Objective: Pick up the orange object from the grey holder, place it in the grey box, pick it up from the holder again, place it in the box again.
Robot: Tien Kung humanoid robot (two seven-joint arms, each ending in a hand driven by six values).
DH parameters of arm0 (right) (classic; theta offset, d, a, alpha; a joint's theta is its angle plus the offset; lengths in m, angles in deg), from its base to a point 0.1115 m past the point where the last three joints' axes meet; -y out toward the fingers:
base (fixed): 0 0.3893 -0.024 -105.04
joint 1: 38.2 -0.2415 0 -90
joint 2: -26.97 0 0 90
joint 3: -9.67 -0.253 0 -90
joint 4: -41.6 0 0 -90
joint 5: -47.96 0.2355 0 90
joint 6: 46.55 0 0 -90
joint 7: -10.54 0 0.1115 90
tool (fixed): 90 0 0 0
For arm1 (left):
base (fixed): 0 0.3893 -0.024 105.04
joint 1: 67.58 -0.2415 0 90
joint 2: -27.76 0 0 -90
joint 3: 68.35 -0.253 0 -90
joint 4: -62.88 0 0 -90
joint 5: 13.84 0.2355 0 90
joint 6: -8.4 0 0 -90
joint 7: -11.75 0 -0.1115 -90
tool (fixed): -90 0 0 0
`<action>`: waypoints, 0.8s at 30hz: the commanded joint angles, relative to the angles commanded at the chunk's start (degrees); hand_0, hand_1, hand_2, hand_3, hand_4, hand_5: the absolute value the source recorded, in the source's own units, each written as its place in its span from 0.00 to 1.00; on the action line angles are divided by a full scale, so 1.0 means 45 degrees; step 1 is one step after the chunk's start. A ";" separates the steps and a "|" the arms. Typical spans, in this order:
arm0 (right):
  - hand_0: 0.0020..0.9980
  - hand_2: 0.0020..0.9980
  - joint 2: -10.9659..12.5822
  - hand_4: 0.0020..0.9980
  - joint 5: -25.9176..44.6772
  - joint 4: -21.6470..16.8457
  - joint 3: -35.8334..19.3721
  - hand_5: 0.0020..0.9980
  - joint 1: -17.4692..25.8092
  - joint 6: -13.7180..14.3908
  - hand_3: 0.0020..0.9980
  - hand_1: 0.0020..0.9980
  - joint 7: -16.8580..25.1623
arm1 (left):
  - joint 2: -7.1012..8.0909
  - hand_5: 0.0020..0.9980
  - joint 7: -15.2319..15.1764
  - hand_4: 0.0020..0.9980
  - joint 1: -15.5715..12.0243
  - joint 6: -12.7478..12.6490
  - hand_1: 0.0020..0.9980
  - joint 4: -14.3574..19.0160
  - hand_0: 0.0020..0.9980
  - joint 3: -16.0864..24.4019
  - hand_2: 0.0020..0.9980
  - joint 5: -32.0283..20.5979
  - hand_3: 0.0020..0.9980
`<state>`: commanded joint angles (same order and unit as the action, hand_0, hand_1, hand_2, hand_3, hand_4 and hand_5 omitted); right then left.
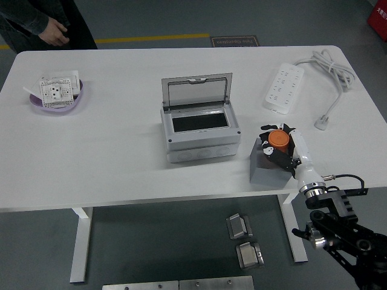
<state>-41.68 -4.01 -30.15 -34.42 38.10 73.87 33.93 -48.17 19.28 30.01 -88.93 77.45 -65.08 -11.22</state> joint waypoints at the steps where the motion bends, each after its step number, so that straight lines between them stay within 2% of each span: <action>1: 0.61 0.44 0.0015 0.00 -0.0111 -0.0011 0.0003 0.00 -0.0035 0.0024 0.32 0.48 -0.0062 | 0.0000 0.40 -0.0001 0.65 -0.0001 0.0000 0.66 0.0003 0.66 0.0008 0.61 0.0008 0.65; 2: 0.64 0.49 0.0031 0.00 -0.0212 -0.0022 0.0001 0.00 -0.0062 0.0043 0.29 0.51 -0.0120 | 0.0000 0.41 0.0000 0.66 -0.0001 0.0000 0.66 0.0004 0.66 0.0014 0.61 0.0015 0.65; 7: 0.64 0.49 0.0144 0.00 -0.0705 -0.0120 0.0000 0.00 -0.0227 0.0190 0.29 0.51 -0.0388 | -0.0003 0.41 0.0003 0.66 -0.0005 0.0000 0.66 0.0008 0.66 0.0019 0.61 0.0026 0.65; 8: 0.66 0.56 0.0171 0.00 -0.0809 -0.0150 0.0013 0.00 -0.0277 0.0249 0.30 0.56 -0.0439 | -0.0005 0.41 0.0003 0.66 -0.0007 0.0000 0.66 0.0007 0.66 0.0016 0.61 0.0024 0.65; 19: 0.63 0.57 0.0305 0.00 -0.1833 -0.0322 0.0666 0.00 -0.1521 0.0786 0.30 0.55 -0.0992 | 0.0010 0.42 0.0015 0.66 -0.0024 0.0002 0.66 -0.0003 0.66 -0.0093 0.62 -0.0061 0.66; 20: 0.25 0.55 0.0300 0.00 -0.1859 -0.0310 0.0746 0.00 -0.1652 0.0802 0.28 0.37 -0.1029 | 0.0012 0.42 0.0017 0.66 -0.0026 0.0003 0.66 -0.0003 0.66 -0.0102 0.62 -0.0064 0.66; 24: 0.25 0.55 0.0256 0.00 -0.2062 -0.0229 0.1193 0.00 -0.2254 0.0912 0.28 0.37 -0.1281 | 0.0023 0.42 0.0013 0.66 -0.0036 -0.0010 0.66 -0.0011 0.66 -0.0150 0.62 -0.0102 0.66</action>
<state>-40.52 -13.28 -31.18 -29.05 27.96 77.97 28.17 -48.07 19.34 29.85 -88.98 77.40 -65.75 -11.68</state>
